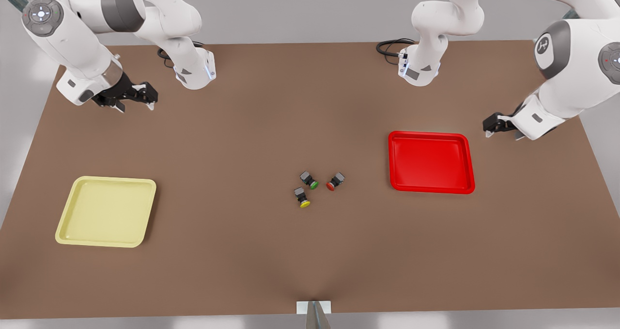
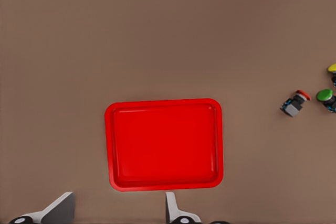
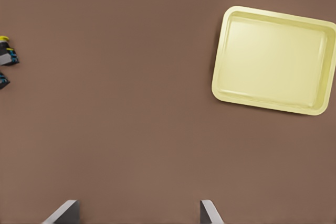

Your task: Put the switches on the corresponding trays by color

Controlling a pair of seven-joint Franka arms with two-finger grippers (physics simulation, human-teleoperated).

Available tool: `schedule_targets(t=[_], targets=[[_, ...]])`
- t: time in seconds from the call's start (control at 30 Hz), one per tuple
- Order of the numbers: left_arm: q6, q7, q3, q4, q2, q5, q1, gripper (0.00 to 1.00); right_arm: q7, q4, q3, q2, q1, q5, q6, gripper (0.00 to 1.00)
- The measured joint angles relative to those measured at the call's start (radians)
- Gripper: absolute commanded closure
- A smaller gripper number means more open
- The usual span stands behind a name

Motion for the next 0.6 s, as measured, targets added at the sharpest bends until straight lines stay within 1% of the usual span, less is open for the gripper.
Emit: schedule_targets(t=[0.07, 0.13, 0.17, 0.2, 0.23, 0.27, 0.3, 0.33, 0.37, 0.43, 0.5, 0.53, 0.6], targets=[[0.006, -0.002, -0.002, 0.026, 0.025, 0.004, -0.003, 0.00, -0.001, -0.002, 0.000, -0.002, -0.002, 0.000, -0.002, 0.00], [0.014, 0.002, -0.077, 0.071, 0.088, 0.004, -0.003, 0.00, -0.005, 0.000, 0.000, 0.003, -0.005, 0.000, 0.001, 0.00], [0.019, 0.004, -0.141, 0.072, 0.117, 0.004, -0.024, 0.00, -0.003, 0.013, 0.000, 0.028, -0.001, 0.002, 0.010, 0.00], [0.054, 0.000, -0.222, 0.070, 0.156, 0.004, -0.027, 0.00, -0.004, 0.053, 0.006, 0.088, 0.001, 0.016, 0.013, 0.00], [0.090, -0.010, -0.295, 0.062, 0.201, 0.005, -0.035, 0.00, -0.003, 0.096, 0.030, 0.156, -0.009, 0.022, 0.020, 0.00], [0.131, -0.098, -0.315, 0.061, 0.251, 0.006, -0.118, 0.00, 0.004, 0.148, 0.068, 0.236, -0.008, 0.025, 0.031, 0.00], [0.151, -0.126, -0.332, 0.060, 0.288, 0.007, -0.161, 0.00, 0.006, 0.215, 0.113, 0.336, -0.009, 0.056, 0.063, 0.00], [0.191, -0.146, -0.358, 0.019, 0.298, 0.007, -0.174, 0.00, 0.010, 0.314, 0.191, 0.470, -0.021, 0.054, 0.096, 0.00], [0.296, -0.160, -0.360, -0.040, 0.307, 0.006, -0.227, 0.00, 0.020, 0.395, 0.228, 0.589, 0.020, 0.059, 0.136, 0.00], [0.437, -0.151, -0.359, -0.037, 0.407, 0.010, -0.271, 0.00, 0.158, 0.558, 0.235, 0.771, 0.130, 0.012, 0.181, 0.00], [0.499, -0.148, -0.359, -0.019, 0.485, 0.022, -0.292, 0.00, 0.199, 0.569, 0.233, 0.850, 0.196, -0.003, 0.301, 0.00], [0.544, -0.149, -0.359, -0.017, 0.515, 0.034, -0.291, 0.00, 0.242, 0.572, 0.233, 0.869, 0.226, -0.005, 0.314, 0.00], [0.561, -0.147, -0.359, -0.017, 0.564, 0.055, -0.292, 0.00, 0.252, 0.571, 0.234, 0.896, 0.233, -0.032, 0.328, 0.00]])
